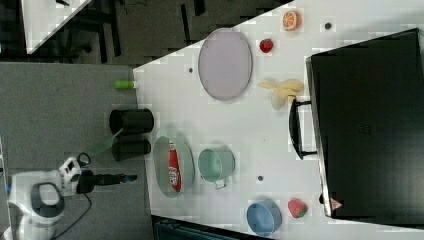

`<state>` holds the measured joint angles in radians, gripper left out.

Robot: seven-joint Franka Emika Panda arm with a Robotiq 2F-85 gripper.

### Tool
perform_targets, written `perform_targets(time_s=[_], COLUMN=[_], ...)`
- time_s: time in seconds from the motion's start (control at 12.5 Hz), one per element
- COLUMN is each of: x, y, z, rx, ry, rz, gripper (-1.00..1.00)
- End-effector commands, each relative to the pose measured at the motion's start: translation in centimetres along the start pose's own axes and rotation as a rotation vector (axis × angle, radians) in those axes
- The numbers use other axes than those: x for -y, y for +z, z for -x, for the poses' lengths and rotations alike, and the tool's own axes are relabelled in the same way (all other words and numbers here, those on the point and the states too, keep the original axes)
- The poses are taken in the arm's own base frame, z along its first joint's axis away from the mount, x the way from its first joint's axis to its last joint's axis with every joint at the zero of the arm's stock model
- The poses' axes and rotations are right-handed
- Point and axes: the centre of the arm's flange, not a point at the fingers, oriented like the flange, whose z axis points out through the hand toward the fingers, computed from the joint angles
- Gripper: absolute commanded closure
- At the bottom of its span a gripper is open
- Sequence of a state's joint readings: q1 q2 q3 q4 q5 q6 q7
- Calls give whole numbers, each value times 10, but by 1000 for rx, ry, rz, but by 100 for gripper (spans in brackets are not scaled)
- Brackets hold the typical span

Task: Pick ketchup from strainer and place it on the table

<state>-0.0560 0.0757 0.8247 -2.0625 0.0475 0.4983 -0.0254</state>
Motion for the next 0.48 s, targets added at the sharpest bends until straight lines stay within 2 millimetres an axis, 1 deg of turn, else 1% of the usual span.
perform_targets(time_s=[0.08,0.32,0.48], x=[-11,-20,-25], y=[43,98,129], z=[-10,-7,-7], rx=[-26,-59,-59], ry=[68,71,73], rz=[-71,-151,-196], gripper=[-100,-100,-100])
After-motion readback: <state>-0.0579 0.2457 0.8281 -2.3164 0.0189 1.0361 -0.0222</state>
